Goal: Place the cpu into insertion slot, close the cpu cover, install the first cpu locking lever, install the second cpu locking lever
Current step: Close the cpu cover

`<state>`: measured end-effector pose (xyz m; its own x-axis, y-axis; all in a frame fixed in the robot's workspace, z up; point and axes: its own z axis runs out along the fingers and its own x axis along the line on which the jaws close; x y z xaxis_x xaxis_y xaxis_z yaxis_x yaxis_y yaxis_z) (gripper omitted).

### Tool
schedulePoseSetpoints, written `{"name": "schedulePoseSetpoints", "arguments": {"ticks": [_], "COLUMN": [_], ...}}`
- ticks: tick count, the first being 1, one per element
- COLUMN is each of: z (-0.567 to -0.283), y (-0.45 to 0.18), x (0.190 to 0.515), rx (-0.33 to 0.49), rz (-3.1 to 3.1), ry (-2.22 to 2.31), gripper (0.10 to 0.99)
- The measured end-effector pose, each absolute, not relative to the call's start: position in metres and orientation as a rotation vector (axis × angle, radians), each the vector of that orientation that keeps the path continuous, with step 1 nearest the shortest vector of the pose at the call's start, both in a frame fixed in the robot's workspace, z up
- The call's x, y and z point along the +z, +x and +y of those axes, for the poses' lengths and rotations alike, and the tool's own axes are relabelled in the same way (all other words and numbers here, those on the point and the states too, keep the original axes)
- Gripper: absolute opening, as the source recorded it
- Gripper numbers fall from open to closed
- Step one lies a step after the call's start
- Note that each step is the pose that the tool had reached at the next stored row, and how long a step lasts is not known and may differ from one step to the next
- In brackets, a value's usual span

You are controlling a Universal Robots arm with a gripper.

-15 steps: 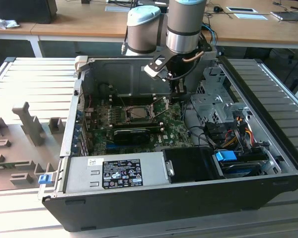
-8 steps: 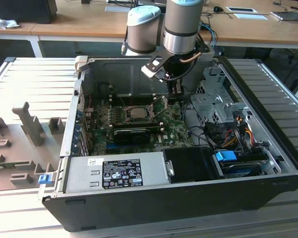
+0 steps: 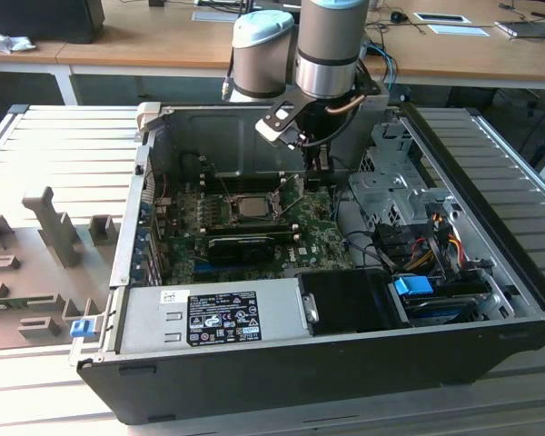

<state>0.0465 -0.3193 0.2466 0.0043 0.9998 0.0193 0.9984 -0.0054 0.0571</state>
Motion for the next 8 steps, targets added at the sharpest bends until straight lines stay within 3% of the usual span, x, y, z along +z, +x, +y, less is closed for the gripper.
{"name": "schedulePoseSetpoints", "arguments": {"ticks": [8], "z": [-0.3193], "y": [0.0424], "x": [0.2466], "rx": [0.084], "rz": [2.196], "ry": [2.207], "gripper": [0.106]}}
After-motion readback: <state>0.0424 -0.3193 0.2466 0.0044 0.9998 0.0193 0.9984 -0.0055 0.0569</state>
